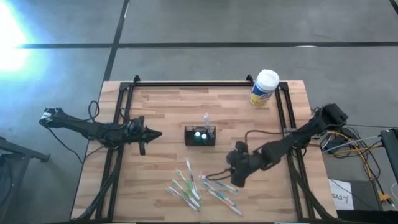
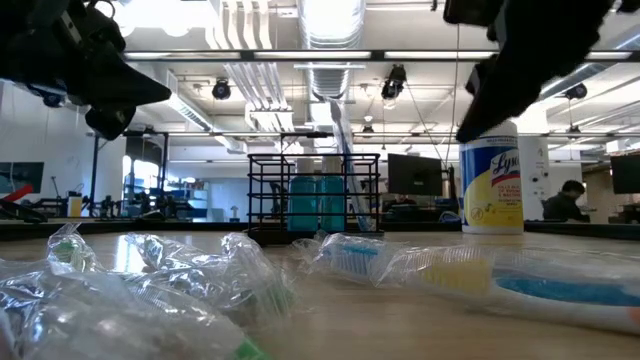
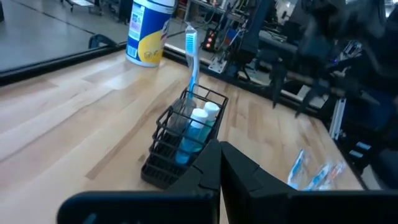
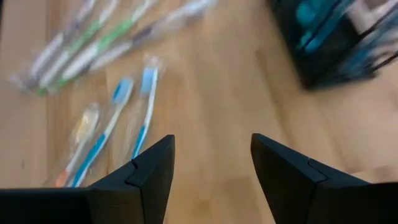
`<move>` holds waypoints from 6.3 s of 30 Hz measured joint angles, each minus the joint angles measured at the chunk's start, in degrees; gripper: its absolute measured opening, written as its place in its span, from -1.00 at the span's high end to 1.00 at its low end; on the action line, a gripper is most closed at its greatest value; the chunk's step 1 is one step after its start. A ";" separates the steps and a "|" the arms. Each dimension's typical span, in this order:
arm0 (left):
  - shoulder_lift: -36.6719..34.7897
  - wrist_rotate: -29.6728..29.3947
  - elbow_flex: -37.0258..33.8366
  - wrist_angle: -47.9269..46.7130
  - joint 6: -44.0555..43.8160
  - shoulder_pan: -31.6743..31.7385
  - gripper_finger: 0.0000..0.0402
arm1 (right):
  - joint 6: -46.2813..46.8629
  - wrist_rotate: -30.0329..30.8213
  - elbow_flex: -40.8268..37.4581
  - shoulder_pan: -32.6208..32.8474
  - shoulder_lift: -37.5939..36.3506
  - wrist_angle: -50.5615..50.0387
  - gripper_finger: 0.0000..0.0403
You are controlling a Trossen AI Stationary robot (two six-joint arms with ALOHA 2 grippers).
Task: Pick & Place toothbrushing station
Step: Put the top blue toothbrush into the black mesh organizer
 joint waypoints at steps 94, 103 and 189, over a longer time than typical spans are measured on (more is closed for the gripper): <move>0.19 1.60 0.00 3.09 5.67 0.00 0.99 | -18.32 2.93 20.51 -0.86 10.94 -10.76 0.96; 0.28 1.64 0.00 3.29 5.71 -0.02 0.99 | -18.43 -6.69 20.53 -5.92 20.13 -10.25 0.64; 49.22 18.24 21.64 49.30 29.69 -0.01 0.56 | -37.89 -9.02 3.07 -15.03 6.76 50.10 0.93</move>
